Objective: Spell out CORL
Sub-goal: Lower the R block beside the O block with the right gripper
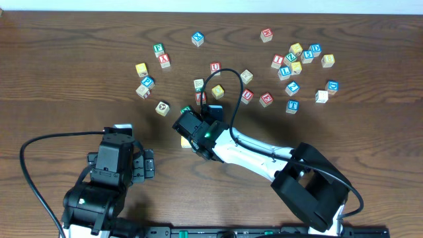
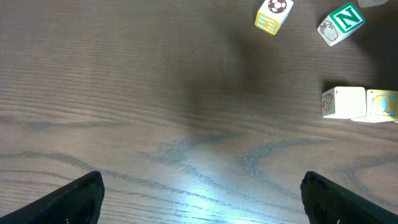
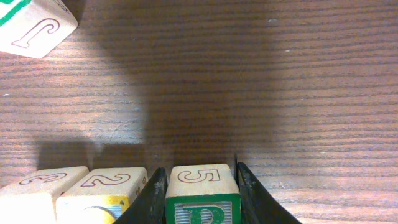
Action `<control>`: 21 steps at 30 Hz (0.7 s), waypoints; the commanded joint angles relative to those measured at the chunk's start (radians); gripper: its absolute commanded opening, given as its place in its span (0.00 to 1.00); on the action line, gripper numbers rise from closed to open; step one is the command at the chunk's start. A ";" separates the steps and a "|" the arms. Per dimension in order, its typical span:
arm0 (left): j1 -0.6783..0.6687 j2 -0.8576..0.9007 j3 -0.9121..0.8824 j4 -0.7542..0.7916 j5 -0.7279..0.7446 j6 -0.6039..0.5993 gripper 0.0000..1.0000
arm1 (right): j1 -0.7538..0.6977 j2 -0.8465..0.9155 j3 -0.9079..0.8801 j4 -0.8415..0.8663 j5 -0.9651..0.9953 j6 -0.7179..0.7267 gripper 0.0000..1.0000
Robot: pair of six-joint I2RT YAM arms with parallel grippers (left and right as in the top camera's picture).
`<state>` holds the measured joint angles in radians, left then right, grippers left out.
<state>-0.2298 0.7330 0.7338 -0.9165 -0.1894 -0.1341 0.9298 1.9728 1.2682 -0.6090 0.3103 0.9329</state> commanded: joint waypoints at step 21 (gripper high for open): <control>0.004 0.000 0.002 -0.003 -0.002 -0.009 0.99 | 0.010 0.010 -0.005 0.000 0.028 0.016 0.35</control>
<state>-0.2298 0.7330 0.7338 -0.9165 -0.1894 -0.1337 0.9298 1.9728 1.2682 -0.6086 0.3115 0.9360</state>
